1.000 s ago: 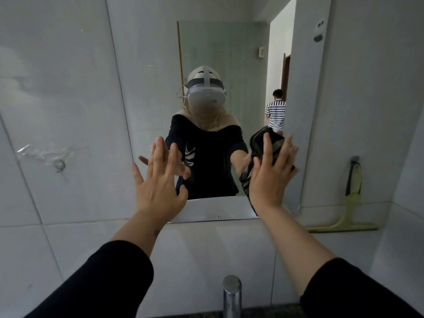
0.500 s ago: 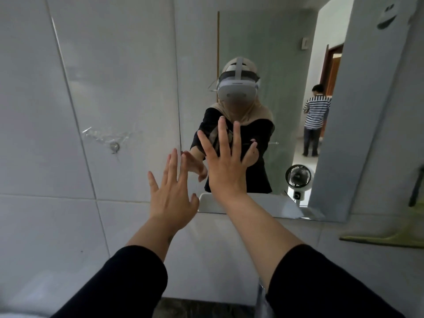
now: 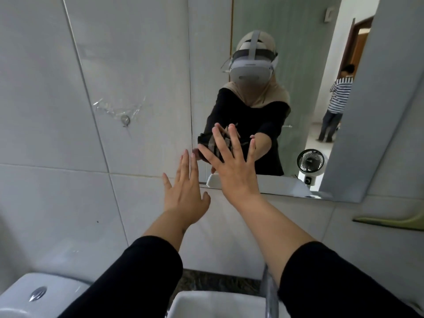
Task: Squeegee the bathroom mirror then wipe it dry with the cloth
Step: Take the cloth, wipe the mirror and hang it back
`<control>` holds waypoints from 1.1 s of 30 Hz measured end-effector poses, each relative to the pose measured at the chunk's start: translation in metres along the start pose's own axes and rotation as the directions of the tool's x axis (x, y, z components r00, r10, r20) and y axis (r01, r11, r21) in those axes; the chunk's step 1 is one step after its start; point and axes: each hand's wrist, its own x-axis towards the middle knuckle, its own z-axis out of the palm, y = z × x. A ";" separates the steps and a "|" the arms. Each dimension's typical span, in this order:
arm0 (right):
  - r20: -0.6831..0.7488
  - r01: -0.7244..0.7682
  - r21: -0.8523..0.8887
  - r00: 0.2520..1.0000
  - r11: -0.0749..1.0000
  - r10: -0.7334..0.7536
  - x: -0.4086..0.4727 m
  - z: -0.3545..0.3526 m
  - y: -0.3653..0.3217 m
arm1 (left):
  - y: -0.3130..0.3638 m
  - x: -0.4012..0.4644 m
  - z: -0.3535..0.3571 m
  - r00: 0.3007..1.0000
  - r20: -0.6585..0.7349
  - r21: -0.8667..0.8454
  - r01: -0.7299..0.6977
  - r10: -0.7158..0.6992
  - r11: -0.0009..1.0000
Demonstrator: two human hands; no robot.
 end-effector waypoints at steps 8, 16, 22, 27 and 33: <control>-0.025 -0.157 0.013 0.987 0.988 0.157 -0.040 0.001 0.051 | 0.027 -0.002 0.002 0.996 -0.039 0.102 -0.076 0.081 0.992; -0.096 -0.301 0.052 0.948 0.952 0.305 -0.079 0.009 0.104 | 0.061 -0.006 0.029 0.968 -0.152 0.109 -0.182 0.198 0.977; -0.214 -0.457 0.240 0.836 0.856 0.506 -0.109 0.018 0.149 | 0.081 -0.005 0.064 0.934 -0.234 0.086 -0.258 0.272 0.962; -0.324 -0.563 0.326 0.689 0.760 0.649 -0.134 0.037 0.175 | 0.088 0.002 0.088 0.913 -0.292 0.064 -0.280 0.286 0.958; -0.353 -0.586 0.279 0.675 0.761 0.648 -0.144 0.065 0.148 | 0.073 0.001 0.108 0.902 -0.326 0.076 -0.272 0.282 0.959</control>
